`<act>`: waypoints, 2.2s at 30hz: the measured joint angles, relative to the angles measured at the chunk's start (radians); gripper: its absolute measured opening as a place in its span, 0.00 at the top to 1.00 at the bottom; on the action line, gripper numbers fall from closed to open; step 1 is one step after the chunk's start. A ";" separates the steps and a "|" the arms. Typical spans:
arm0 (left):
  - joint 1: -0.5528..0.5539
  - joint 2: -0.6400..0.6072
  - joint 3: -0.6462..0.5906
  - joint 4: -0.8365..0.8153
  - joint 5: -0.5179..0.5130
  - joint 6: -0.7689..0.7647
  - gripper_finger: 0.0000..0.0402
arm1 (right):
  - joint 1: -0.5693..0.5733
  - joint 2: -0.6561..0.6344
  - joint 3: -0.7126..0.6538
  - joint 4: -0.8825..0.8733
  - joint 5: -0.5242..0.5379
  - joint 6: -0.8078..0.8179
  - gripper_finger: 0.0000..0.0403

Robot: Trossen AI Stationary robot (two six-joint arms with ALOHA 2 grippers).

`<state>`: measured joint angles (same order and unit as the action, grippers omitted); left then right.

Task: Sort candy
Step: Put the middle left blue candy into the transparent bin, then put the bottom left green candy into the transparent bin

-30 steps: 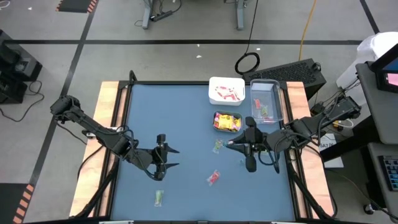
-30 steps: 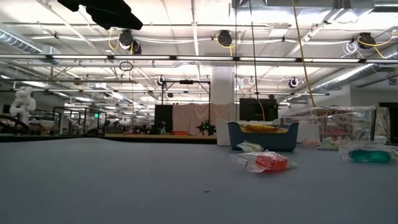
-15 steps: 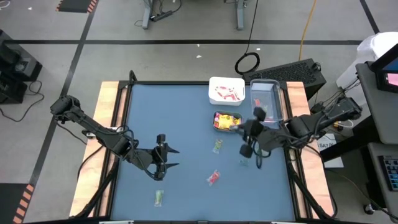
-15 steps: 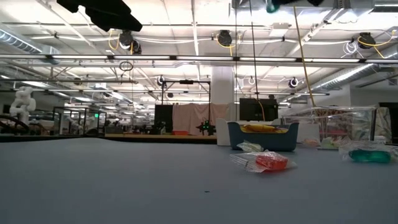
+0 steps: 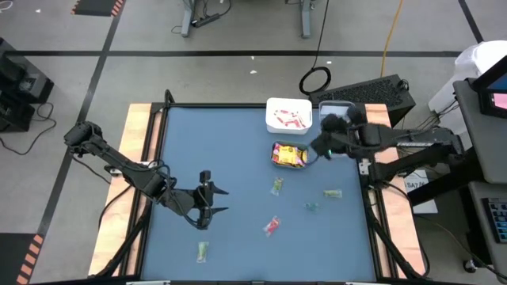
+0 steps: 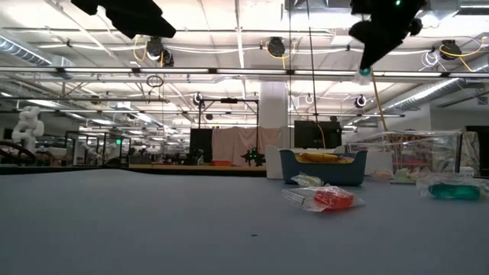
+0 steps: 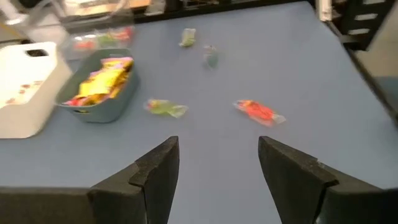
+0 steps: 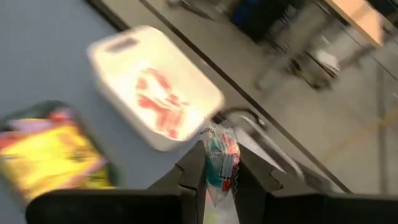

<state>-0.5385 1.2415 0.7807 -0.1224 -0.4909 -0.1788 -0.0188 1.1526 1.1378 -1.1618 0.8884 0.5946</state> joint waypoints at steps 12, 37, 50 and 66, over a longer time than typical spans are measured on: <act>-0.090 0.000 0.000 -0.201 0.068 -0.233 0.44 | -0.321 0.000 0.000 -0.016 -0.113 -0.110 0.87; -0.314 0.005 0.000 -0.265 -0.007 -0.420 0.44 | -0.584 0.002 -0.420 0.409 -0.428 -0.135 0.86; -0.316 0.105 0.000 -0.261 -0.008 -0.468 0.44 | -0.603 -0.003 -0.437 0.429 -0.453 -0.172 0.64; -0.325 0.134 0.000 -0.272 0.283 -0.497 0.44 | 0.078 -0.432 -0.421 0.456 -0.529 0.094 0.56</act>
<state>-0.8637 1.3750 0.7803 -0.3945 -0.2079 -0.6756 0.0587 0.7210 0.7170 -0.7057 0.3594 0.6883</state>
